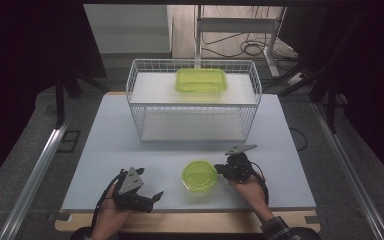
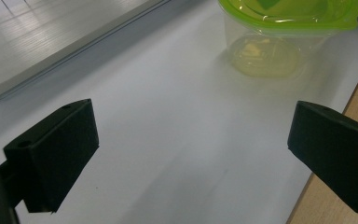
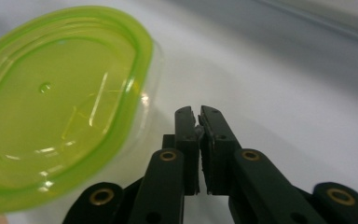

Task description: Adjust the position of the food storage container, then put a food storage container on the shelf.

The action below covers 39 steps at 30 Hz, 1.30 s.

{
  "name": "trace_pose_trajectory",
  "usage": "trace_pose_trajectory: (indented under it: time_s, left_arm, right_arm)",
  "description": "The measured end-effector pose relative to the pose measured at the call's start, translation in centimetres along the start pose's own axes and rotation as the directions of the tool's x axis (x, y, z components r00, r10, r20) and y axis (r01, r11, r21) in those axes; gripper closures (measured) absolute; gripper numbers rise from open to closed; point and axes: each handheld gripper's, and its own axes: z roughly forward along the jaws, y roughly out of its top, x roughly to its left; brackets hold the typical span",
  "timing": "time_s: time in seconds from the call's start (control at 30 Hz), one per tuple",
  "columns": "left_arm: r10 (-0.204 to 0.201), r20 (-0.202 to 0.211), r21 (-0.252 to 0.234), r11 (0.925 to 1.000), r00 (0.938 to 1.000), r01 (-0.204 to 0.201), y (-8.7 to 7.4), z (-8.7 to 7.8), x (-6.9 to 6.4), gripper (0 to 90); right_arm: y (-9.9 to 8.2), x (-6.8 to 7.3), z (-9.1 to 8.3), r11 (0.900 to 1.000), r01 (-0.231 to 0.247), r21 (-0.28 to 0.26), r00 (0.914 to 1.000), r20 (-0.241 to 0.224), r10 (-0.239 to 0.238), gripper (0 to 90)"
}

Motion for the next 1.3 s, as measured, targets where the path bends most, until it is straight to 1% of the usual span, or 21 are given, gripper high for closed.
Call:
trace_pose_trajectory:
  time_s: [0.03, 0.07, 0.1, 0.13, 0.17, 0.2, 0.37, 0.4, 0.43, 0.5, 0.63, 0.7, 0.73, 0.87, 0.9, 0.97, 1.0, 1.03, 1.1, 1.2, 1.3]
  left_arm:
    - [-0.003, 0.000, 0.001, 1.0000, 1.0000, 0.003, 0.0, 0.0, 0.0, 1.6]
    - [-0.009, 0.002, 0.004, 1.0000, 1.0000, 0.009, 0.0, 0.0, 0.0, 1.6]
    - [-0.009, 0.002, 0.004, 1.0000, 1.0000, 0.009, 0.0, 0.0, 0.0, 1.6]
    - [-0.020, 0.003, 0.003, 0.9998, 0.9998, 0.020, 0.0, 0.0, 0.0, 1.6]
    - [-0.020, 0.003, 0.003, 0.9998, 0.9998, 0.020, 0.0, 0.0, 0.0, 1.6]
    - [-0.022, 0.004, 0.003, 0.9997, 0.9997, 0.022, 0.0, -0.1, 0.1, 1.6]
    - [-0.022, 0.001, -0.001, 0.9997, 0.9997, 0.022, 0.0, -0.2, 0.2, 1.6]
    - [-0.022, -0.001, -0.003, 0.9998, 0.9998, 0.022, 0.0, -0.2, 0.2, 1.6]
    - [-0.022, -0.001, -0.003, 0.9998, 0.9998, 0.022, 0.0, -0.2, 0.2, 1.5]
    - [-0.022, -0.002, -0.003, 0.9998, 0.9998, 0.022, -0.1, -0.2, 0.2, 1.5]
    - [-0.021, -0.003, -0.003, 0.9998, 0.9998, 0.021, -0.1, -0.2, 0.2, 1.5]
    - [-0.021, -0.003, -0.003, 0.9998, 0.9998, 0.021, -0.1, -0.2, 0.2, 1.5]
    - [-0.020, -0.003, -0.003, 0.9998, 0.9998, 0.020, -0.1, -0.2, 0.2, 1.5]
    - [-0.015, -0.003, 0.000, 0.9999, 0.9999, 0.015, -0.1, -0.2, 0.2, 1.5]
    - [-0.015, -0.003, 0.001, 0.9999, 0.9999, 0.015, -0.1, -0.1, 0.2, 1.5]
    - [-0.016, -0.003, 0.001, 0.9999, 0.9999, 0.016, -0.1, -0.1, 0.2, 1.5]
    - [-0.018, -0.002, -0.001, 0.9998, 0.9998, 0.018, -0.1, -0.1, 0.2, 1.5]
    - [-0.018, -0.002, -0.001, 0.9998, 0.9998, 0.018, -0.1, -0.1, 0.2, 1.5]
    - [-0.016, -0.003, -0.001, 0.9999, 0.9999, 0.016, -0.1, -0.1, 0.2, 1.5]
    - [-0.012, -0.003, 0.002, 0.9999, 0.9999, 0.012, -0.1, -0.1, 0.2, 1.5]
    - [-0.012, -0.003, 0.002, 0.9999, 0.9999, 0.012, -0.1, -0.1, 0.2, 1.5]
  right_arm:
    - [0.0, 0.0, -0.4, 1.0000, 0.004, -0.008, 1.0000, 0.009, -0.004, 82.8]
    - [-0.2, -0.1, -1.1, 0.9996, 0.015, -0.026, 0.9998, 0.016, -0.015, 76.8]
    - [-0.2, -0.1, -1.1, 0.9996, 0.015, -0.026, 0.9998, 0.016, -0.015, 76.8]
    - [-0.4, -0.1, -1.8, 0.9987, 0.032, -0.040, 0.9990, 0.032, -0.030, 70.2]
    - [-0.5, 0.0, -2.2, 0.9980, 0.042, -0.048, 0.9983, 0.044, -0.039, 67.2]
    - [-0.5, 0.0, -2.2, 0.9980, 0.042, -0.048, 0.9983, 0.044, -0.039, 67.2]
    - [-0.9, -0.1, -3.4, 0.9948, 0.053, -0.086, 0.9948, 0.092, -0.045, 41.1]
    - [-1.0, -0.1, -3.8, 0.9938, 0.054, -0.097, 0.9940, 0.100, -0.044, 32.8]
    - [-1.0, -0.1, -3.8, 0.9938, 0.054, -0.097, 0.9940, 0.100, -0.044, 32.8]
    - [-1.1, -0.1, -4.0, 0.9917, 0.052, -0.118, 0.9928, 0.113, -0.039, 25.0]
    - [-1.2, 0.1, -4.5, 0.9895, 0.060, -0.132, 0.9929, 0.109, -0.046, 19.0]
    - [-1.5, 0.3, -4.6, 0.9884, 0.073, -0.133, 0.9922, 0.110, -0.059, 12.6]
    - [-1.5, 0.3, -4.6, 0.9884, 0.073, -0.133, 0.9922, 0.110, -0.059, 12.6]
    - [-1.9, 0.3, -4.6, 0.9883, 0.081, -0.130, 0.9909, 0.117, -0.066, 6.0]
    - [-1.9, 0.2, -4.8, 0.9890, 0.071, -0.130, 0.9931, 0.101, -0.058, 3.6]
    - [-1.9, 0.1, -4.8, 0.9889, 0.071, -0.131, 0.9937, 0.096, -0.058, 3.2]
    - [-1.8, 0.0, -5.0, 0.9886, 0.058, -0.139, 0.9960, 0.076, -0.048, 3.0]
    - [-1.8, 0.0, -5.0, 0.9886, 0.058, -0.139, 0.9960, 0.076, -0.048, 3.0]
    - [-1.7, -0.1, -5.2, 0.9883, 0.043, -0.147, 0.9978, 0.055, -0.035, 2.9]
    - [-1.5, 0.2, -5.2, 0.9851, 0.057, -0.162, 0.9975, 0.051, -0.050, 0.9]
    - [-1.2, 0.4, -5.0, 0.9835, 0.057, -0.172, 0.9976, 0.050, -0.049, 0.4]
